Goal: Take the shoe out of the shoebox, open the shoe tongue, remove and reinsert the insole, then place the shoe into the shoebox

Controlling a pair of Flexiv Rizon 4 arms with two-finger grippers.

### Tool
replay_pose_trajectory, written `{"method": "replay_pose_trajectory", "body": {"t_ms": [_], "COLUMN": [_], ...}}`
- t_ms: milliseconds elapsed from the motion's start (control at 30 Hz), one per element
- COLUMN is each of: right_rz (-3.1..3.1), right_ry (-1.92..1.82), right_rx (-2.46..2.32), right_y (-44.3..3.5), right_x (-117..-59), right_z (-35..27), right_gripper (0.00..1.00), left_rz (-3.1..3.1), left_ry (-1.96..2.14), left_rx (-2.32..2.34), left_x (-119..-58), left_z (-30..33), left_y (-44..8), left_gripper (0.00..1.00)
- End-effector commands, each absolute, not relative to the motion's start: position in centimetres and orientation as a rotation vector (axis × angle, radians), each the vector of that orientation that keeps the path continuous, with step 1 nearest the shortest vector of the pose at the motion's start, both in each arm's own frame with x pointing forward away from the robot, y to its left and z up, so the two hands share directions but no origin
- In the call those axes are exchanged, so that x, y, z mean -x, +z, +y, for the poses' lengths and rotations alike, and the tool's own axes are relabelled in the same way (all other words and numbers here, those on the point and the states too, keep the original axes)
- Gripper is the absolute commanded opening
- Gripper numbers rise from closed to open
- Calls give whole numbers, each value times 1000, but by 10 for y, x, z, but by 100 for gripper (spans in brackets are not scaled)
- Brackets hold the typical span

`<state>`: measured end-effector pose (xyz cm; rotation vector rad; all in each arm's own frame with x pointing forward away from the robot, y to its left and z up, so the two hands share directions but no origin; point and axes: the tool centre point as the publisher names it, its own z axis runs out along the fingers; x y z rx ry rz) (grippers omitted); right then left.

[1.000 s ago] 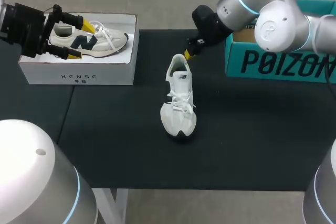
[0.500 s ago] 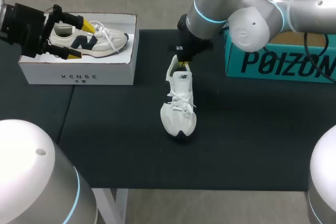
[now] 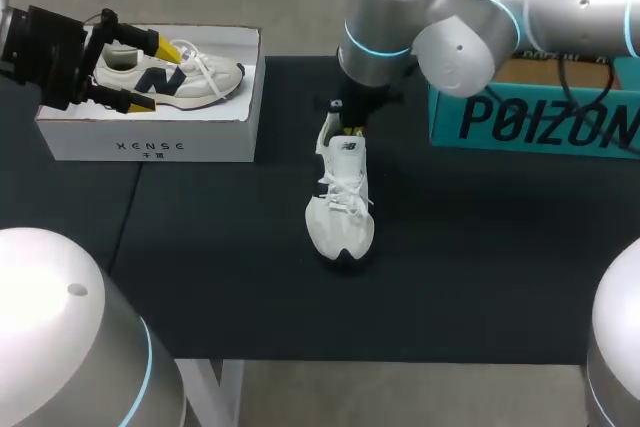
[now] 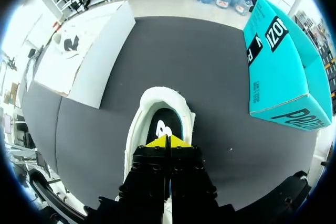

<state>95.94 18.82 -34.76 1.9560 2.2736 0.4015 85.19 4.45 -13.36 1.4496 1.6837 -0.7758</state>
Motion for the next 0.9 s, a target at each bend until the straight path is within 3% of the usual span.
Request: {"method": "replay_pose_trajectory", "body": {"t_ms": [33,667,900], "right_rz": [2283,2248,2266], "right_ry": [374,184,130], "right_rx": [-1938,-1909,-1933], "right_y": [-352,-370,-400], "right_x": [-961,-962,-957], "right_z": [195,193,185], "right_gripper": [0,0,0], "left_rz": [1685,1685,1685], "left_ry": [-773,-773,-773], "left_rx": [-1452,-1452,-1452], "left_x": [-852,-852,-852], "left_z": [44,44,44], "left_y": [-134,-134,-134], "left_gripper": [100,100,100]}}
